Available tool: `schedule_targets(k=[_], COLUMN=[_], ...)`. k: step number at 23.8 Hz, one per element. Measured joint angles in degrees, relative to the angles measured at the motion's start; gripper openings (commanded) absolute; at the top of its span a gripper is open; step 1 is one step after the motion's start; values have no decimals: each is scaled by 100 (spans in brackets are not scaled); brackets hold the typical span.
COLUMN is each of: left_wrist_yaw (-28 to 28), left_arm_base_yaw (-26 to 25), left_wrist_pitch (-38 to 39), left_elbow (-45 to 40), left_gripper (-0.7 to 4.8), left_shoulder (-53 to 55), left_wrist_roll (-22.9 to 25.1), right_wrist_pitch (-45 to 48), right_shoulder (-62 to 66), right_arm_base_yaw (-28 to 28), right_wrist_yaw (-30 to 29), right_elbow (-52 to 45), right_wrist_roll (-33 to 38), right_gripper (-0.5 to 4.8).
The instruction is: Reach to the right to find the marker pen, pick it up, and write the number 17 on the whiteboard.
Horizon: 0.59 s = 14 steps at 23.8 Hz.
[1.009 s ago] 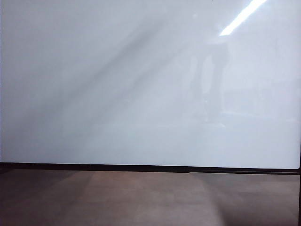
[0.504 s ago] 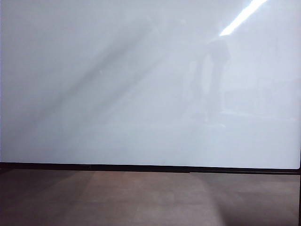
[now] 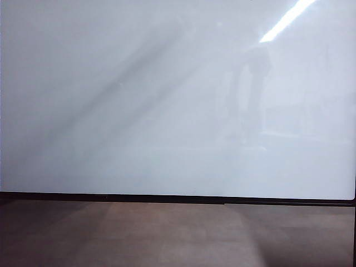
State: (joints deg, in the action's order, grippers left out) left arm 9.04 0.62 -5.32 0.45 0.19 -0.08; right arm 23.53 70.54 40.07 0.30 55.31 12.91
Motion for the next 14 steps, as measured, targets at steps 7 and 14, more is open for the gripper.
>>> schedule_targets(k=[7, 14], left_wrist_yaw=[-4, -4], left_arm_base_yaw=[2, 2], left_wrist_pitch=[2, 9], left_elbow=[0, 0], left_gripper=[-5, -5], left_shoulder=[0, 0], left_wrist_roll=[0, 0], right_wrist_pitch=[11, -79], right_shoulder=[0, 0], right_arm_base_yaw=[-4, 9], right_wrist_yaw=[9, -22], right_elbow=[2, 4], right_wrist_roll=[-20, -22], right_gripper=[-4, -4])
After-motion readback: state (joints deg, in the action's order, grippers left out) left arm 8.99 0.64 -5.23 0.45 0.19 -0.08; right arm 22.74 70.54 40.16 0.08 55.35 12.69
